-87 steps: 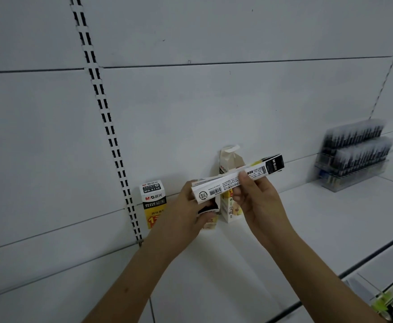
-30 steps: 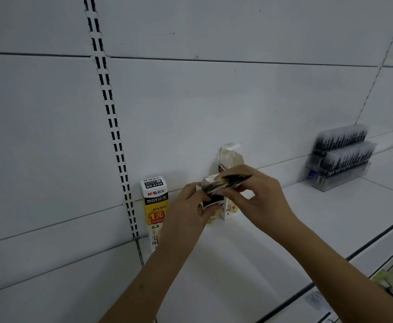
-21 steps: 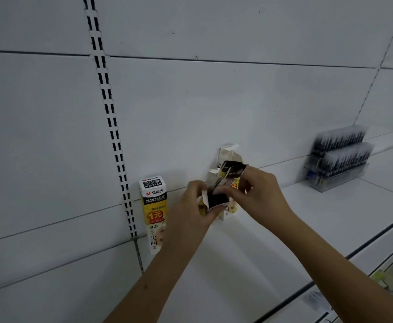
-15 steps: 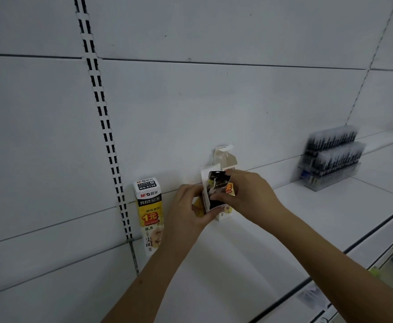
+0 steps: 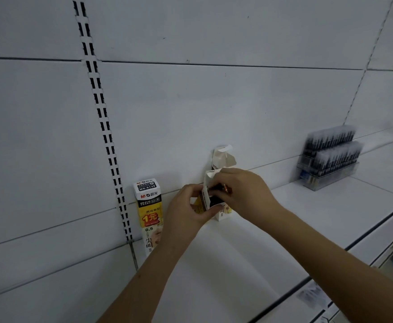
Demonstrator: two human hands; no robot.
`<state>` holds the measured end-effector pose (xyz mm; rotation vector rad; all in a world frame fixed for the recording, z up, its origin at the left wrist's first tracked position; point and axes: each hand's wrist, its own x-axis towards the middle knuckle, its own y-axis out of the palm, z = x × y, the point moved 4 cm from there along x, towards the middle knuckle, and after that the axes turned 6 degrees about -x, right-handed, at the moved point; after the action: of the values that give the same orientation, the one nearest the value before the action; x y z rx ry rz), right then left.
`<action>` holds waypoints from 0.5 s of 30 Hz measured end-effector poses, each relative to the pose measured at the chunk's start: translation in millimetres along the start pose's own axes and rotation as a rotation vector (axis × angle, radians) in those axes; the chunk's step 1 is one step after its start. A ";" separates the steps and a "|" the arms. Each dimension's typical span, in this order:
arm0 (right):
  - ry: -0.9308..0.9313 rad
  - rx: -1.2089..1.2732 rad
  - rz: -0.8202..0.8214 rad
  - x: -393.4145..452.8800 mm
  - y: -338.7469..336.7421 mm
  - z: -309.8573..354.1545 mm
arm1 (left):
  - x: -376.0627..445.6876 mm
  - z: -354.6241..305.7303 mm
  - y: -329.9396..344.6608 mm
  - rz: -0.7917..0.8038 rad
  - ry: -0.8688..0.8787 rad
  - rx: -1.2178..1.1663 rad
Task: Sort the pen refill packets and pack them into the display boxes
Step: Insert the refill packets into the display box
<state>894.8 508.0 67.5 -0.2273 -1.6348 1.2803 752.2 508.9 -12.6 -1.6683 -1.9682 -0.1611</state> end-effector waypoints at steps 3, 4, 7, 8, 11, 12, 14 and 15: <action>0.027 -0.056 0.063 3.1 0.5 -2.1 | 1.0 1.3 -0.2 -0.002 -0.006 -0.037; 0.043 -0.045 0.099 4.9 -3.1 -3.1 | 1.2 4.0 0.0 0.006 -0.021 -0.055; 0.041 -0.104 0.148 10.0 -11.0 -1.8 | 0.7 19.7 1.8 0.073 -0.078 -0.085; 0.041 -0.138 0.154 11.3 -11.3 -0.8 | 0.8 26.1 2.6 0.087 -0.086 -0.068; 0.040 -0.239 0.185 17.8 -5.2 1.8 | 0.7 36.6 1.9 0.066 -0.077 -0.040; 0.034 -0.275 0.216 19.7 -0.5 3.5 | 1.0 37.2 1.6 0.057 -0.075 -0.033; 0.012 -0.372 0.284 21.5 11.8 9.1 | 1.3 37.8 2.5 0.046 -0.079 -0.034; 0.003 -0.411 0.309 22.3 16.3 11.0 | 1.1 37.7 2.9 0.040 -0.081 -0.041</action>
<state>869.0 522.7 67.9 -0.7571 -1.9016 1.1490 742.5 526.6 -44.6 -1.7647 -2.0013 -0.1210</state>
